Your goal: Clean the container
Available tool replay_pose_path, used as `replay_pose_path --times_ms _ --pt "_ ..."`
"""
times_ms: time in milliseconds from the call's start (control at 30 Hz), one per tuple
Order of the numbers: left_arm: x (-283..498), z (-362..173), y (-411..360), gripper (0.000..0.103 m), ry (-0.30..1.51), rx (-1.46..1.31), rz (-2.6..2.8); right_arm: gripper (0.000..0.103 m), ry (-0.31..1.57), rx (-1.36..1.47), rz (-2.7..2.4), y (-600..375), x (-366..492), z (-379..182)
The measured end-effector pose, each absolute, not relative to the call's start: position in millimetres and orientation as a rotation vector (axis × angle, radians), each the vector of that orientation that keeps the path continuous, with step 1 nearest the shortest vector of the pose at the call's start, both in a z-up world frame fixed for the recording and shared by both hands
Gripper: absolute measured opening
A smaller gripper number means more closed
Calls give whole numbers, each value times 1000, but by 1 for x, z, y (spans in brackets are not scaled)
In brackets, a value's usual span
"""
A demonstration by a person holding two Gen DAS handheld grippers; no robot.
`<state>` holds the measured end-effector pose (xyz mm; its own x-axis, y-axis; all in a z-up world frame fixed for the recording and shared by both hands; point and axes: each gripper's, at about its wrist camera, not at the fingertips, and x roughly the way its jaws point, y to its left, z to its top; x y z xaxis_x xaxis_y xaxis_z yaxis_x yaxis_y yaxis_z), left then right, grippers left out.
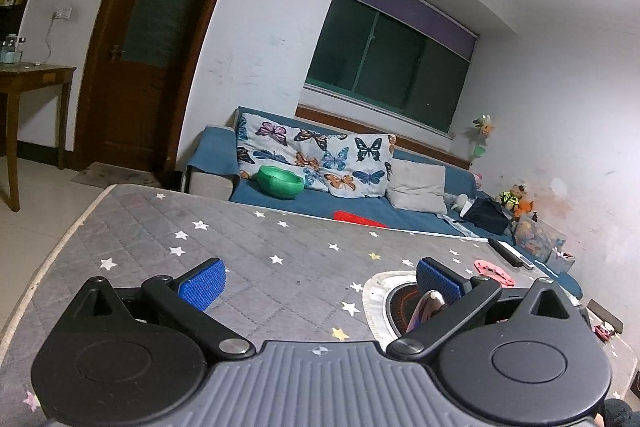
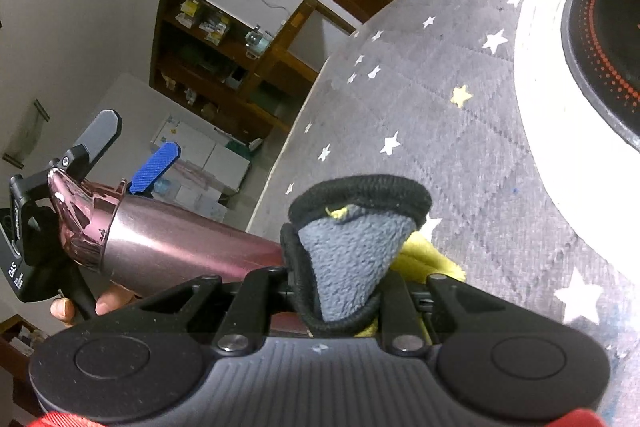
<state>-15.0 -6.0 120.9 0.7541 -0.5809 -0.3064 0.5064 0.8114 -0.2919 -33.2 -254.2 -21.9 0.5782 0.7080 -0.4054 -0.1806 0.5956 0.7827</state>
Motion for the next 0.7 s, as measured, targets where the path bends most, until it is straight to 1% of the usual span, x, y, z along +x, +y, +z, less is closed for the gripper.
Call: replay_pose_path --times_ms 167,533,700 --pt "-15 122 -5 103 399 -195 -591 16 762 741 591 -246 -38 -9" --pt "-13 123 -4 103 408 -194 -568 16 544 762 725 -248 -56 49" --pt "-11 123 -6 103 412 -198 -551 16 517 732 744 -250 -63 50"
